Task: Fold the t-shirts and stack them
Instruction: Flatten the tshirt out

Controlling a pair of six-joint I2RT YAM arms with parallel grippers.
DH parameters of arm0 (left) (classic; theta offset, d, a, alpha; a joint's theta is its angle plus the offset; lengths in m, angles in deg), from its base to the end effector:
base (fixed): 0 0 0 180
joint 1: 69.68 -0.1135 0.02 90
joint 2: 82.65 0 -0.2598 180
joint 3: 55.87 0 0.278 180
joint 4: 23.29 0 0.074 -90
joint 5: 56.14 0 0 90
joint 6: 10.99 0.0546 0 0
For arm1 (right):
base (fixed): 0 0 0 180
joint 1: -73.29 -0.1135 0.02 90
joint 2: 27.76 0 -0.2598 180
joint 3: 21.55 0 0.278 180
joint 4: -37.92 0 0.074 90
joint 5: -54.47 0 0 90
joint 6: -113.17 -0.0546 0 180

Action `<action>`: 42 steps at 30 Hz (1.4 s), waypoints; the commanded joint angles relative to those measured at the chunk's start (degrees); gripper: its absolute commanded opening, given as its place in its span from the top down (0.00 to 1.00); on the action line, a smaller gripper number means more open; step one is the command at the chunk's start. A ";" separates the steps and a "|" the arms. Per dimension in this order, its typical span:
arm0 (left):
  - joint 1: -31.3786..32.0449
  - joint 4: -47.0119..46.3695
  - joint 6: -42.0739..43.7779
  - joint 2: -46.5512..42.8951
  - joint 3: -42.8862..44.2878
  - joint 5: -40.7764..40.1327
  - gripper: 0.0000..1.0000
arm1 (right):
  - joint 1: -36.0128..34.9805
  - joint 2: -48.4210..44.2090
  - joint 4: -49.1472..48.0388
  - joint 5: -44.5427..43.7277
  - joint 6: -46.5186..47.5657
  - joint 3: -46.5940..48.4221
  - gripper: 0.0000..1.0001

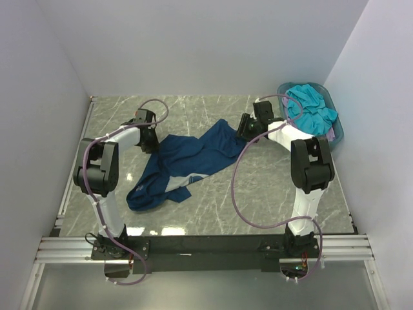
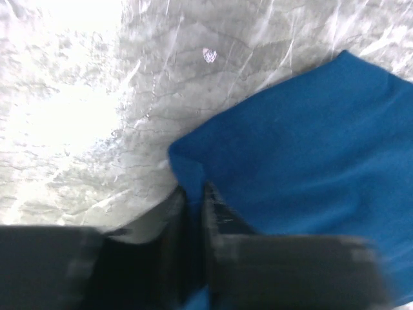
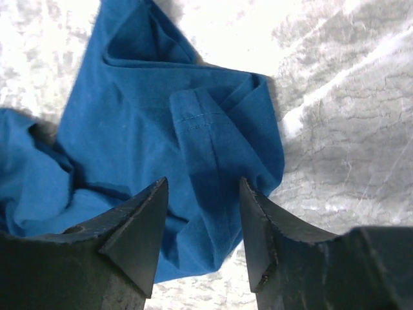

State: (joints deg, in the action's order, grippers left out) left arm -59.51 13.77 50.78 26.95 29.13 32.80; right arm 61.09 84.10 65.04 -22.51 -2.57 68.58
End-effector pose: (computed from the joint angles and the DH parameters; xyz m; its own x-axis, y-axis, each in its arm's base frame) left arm 0.4145 -0.0733 0.1293 -0.8427 -0.3293 -0.4259 -0.2619 0.9419 -0.2102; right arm 0.4457 0.1090 0.1559 -0.8153 0.2566 -0.5191 0.0036 0.8987 0.4386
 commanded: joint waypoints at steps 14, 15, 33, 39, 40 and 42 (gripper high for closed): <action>0.11 0.53 -0.07 -20.81 -4.50 -7.63 0.99 | 1.66 -8.92 1.25 -12.92 -0.54 -6.20 1.00; 0.20 0.80 -0.51 -22.49 -4.77 -8.25 0.99 | 2.01 -12.94 2.21 -14.58 -1.24 -7.95 1.00; 0.28 4.14 5.20 -75.75 -2.76 -12.04 0.99 | 2.01 -69.20 24.26 -32.61 -7.58 -10.81 1.00; 0.28 6.07 7.57 -74.45 9.81 -10.02 0.99 | 2.01 -69.15 27.35 -32.62 -1.62 2.81 1.00; 0.37 5.99 8.01 -72.18 11.56 -9.93 0.99 | 2.01 -68.09 27.27 -32.62 -0.81 4.32 1.00; 0.29 6.16 9.15 -69.19 12.98 -10.63 0.99 | 2.01 -64.24 26.75 -32.88 0.50 7.57 1.00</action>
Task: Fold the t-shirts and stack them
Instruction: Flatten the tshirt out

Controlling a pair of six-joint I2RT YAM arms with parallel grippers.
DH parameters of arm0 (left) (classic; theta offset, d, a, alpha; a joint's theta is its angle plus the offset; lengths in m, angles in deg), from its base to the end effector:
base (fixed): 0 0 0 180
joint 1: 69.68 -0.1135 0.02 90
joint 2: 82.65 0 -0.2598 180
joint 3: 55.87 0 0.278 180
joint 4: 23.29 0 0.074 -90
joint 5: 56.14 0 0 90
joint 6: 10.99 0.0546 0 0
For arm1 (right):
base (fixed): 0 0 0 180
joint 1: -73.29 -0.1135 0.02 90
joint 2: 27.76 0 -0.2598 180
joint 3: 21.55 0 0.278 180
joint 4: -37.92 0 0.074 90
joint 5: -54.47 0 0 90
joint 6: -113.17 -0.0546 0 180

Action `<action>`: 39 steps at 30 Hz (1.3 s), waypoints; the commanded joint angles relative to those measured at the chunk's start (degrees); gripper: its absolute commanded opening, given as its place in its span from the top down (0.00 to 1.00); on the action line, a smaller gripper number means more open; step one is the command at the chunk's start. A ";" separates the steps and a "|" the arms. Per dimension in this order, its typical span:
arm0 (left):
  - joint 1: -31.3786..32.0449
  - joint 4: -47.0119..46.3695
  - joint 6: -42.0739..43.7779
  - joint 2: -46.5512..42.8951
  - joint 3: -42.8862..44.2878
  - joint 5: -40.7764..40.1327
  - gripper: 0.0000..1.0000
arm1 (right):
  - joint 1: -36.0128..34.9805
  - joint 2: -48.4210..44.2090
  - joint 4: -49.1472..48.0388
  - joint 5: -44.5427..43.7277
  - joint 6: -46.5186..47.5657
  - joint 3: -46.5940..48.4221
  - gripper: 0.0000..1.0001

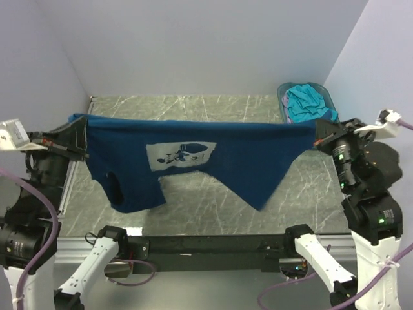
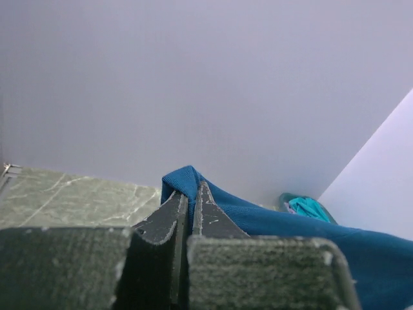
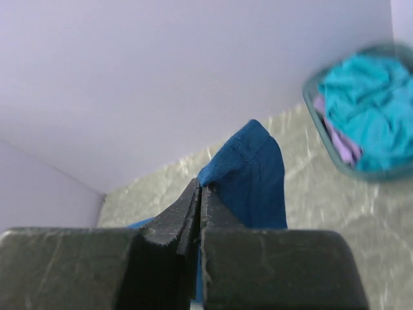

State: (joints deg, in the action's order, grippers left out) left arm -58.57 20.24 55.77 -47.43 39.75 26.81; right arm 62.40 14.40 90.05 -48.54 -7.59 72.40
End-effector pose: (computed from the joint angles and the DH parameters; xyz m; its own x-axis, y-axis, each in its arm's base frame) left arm 0.0678 -0.0065 0.5423 0.2317 -0.4446 -0.8653 0.1822 0.8936 -0.4103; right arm 0.1266 0.0118 0.5056 0.0139 0.5101 -0.8600 0.0348 0.8593 0.5103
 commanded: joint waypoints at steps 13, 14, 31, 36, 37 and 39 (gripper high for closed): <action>-4.69 -19.02 3.74 45.92 -3.11 -6.22 0.87 | 0.70 40.08 -15.92 3.44 5.45 2.08 0.99; -5.22 -20.16 3.47 49.12 -1.43 -6.22 0.86 | 0.79 43.25 -16.45 2.91 5.45 3.40 0.98; -5.40 -8.96 -3.20 60.35 5.83 -4.55 0.09 | -0.88 57.36 -10.13 5.80 5.10 8.98 0.34; -4.96 -1.02 -11.72 48.38 -11.32 -7.44 0.11 | -5.70 46.81 -10.74 8.71 1.94 -10.45 0.37; -4.96 -0.14 -13.21 44.71 -16.57 -7.19 0.13 | -7.02 45.66 -10.66 8.36 1.67 -12.74 0.37; -4.53 1.62 -14.98 41.43 -21.26 -5.61 0.14 | -10.35 42.85 -10.30 7.66 0.80 -18.28 0.37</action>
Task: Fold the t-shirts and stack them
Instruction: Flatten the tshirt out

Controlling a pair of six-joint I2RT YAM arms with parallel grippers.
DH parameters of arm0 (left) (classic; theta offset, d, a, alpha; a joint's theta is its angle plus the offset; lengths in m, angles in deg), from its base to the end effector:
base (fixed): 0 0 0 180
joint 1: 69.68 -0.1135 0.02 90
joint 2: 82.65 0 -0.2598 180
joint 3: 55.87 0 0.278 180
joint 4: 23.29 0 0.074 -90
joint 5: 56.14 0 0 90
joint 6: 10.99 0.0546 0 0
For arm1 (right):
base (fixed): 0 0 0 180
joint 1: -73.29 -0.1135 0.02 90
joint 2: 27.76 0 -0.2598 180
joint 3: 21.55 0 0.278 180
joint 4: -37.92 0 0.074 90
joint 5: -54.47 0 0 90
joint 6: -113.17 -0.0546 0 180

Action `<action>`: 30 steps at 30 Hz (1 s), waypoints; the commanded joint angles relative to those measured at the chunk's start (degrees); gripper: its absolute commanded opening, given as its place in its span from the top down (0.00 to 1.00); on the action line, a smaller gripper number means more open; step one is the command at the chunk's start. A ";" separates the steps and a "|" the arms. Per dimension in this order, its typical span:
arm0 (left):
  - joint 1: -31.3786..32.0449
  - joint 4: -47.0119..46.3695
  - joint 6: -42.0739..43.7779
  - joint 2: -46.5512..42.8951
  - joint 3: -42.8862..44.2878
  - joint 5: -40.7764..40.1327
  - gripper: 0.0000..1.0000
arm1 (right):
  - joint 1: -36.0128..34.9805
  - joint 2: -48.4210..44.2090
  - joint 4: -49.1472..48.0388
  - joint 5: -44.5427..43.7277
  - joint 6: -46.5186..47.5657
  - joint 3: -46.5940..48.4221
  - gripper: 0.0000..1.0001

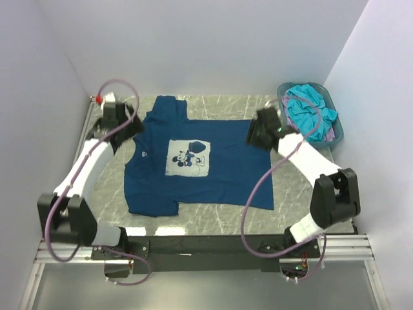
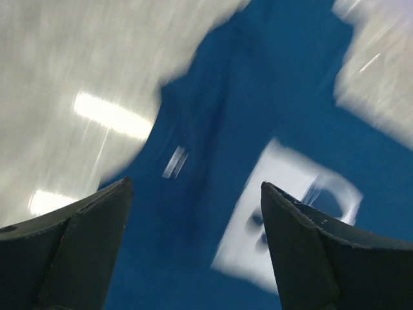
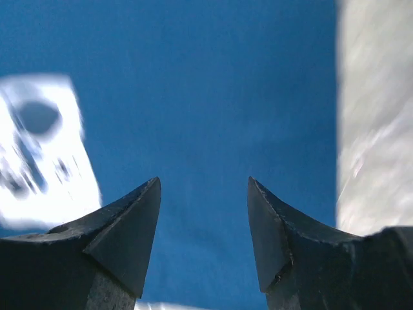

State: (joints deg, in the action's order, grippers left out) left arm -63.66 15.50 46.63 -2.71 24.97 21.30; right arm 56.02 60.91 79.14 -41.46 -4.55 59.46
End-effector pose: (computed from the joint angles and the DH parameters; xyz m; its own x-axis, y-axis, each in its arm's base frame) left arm 0.3523 -0.0252 0.2955 -0.4792 -0.4751 -0.7380 -0.3848 0.8695 -0.3098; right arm 0.3587 0.1056 0.2395 -0.7440 0.2532 -0.6184 0.1307 0.9627 0.2370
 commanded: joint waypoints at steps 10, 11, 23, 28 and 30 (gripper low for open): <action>2.68 2.95 -11.04 -7.79 -23.90 4.73 0.24 | -5.93 -5.18 -2.65 2.77 -4.53 -16.44 0.39; 2.68 2.33 -11.56 -6.74 -24.08 5.08 0.25 | -5.84 -3.34 -2.30 2.60 -4.01 -14.96 0.39; 1.54 -0.22 -11.39 14.70 -11.88 2.63 0.48 | -0.30 8.97 -4.05 1.81 -3.92 -8.27 0.43; 0.57 1.53 -10.08 27.09 0.50 2.72 0.45 | 2.68 14.95 -3.44 0.40 -3.74 -1.77 0.43; 0.48 4.07 -9.46 32.78 7.86 2.89 0.44 | 3.47 18.03 -3.27 -0.13 -3.65 2.45 0.43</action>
State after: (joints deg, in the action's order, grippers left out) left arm -62.70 18.49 36.12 23.67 25.59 24.93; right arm 58.16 76.34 77.11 -39.47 -8.49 56.62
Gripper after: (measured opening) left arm 0.552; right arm 0.575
